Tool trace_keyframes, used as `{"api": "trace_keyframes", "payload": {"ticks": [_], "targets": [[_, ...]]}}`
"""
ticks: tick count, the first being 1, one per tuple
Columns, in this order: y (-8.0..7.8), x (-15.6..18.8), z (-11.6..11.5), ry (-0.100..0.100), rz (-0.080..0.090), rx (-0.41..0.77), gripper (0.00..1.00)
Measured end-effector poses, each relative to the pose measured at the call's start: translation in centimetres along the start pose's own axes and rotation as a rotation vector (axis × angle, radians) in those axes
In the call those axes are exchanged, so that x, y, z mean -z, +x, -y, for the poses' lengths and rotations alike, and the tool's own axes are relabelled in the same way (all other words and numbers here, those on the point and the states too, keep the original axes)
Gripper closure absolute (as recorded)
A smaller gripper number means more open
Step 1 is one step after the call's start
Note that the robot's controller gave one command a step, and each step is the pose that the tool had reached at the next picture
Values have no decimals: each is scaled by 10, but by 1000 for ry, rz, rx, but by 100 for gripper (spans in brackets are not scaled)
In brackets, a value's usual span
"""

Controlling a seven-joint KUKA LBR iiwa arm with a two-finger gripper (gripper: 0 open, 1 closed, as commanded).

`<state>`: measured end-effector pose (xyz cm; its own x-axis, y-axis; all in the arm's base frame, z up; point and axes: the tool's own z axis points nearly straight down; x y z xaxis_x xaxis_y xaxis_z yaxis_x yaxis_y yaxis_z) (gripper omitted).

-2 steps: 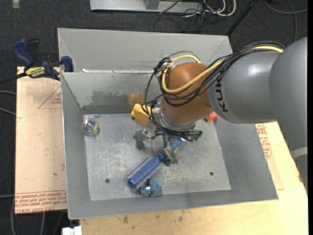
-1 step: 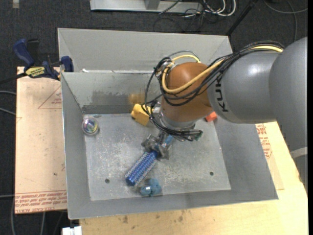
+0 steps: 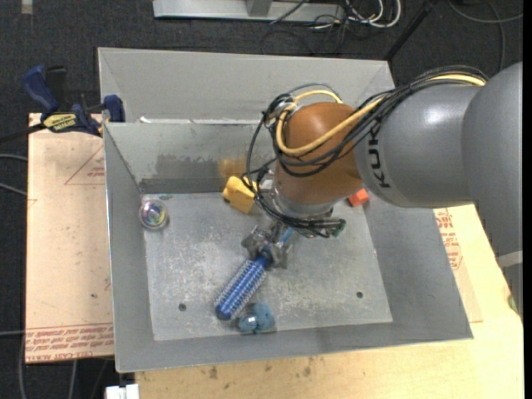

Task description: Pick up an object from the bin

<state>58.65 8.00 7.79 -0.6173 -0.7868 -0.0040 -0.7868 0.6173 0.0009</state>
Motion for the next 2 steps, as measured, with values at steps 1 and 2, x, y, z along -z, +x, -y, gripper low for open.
{"api": "trace_keyframes", "payload": {"ticks": [1,2], "targets": [[-1,9,0,0,0,-3,100],[-3,120,1,7,4,-6,100]]}}
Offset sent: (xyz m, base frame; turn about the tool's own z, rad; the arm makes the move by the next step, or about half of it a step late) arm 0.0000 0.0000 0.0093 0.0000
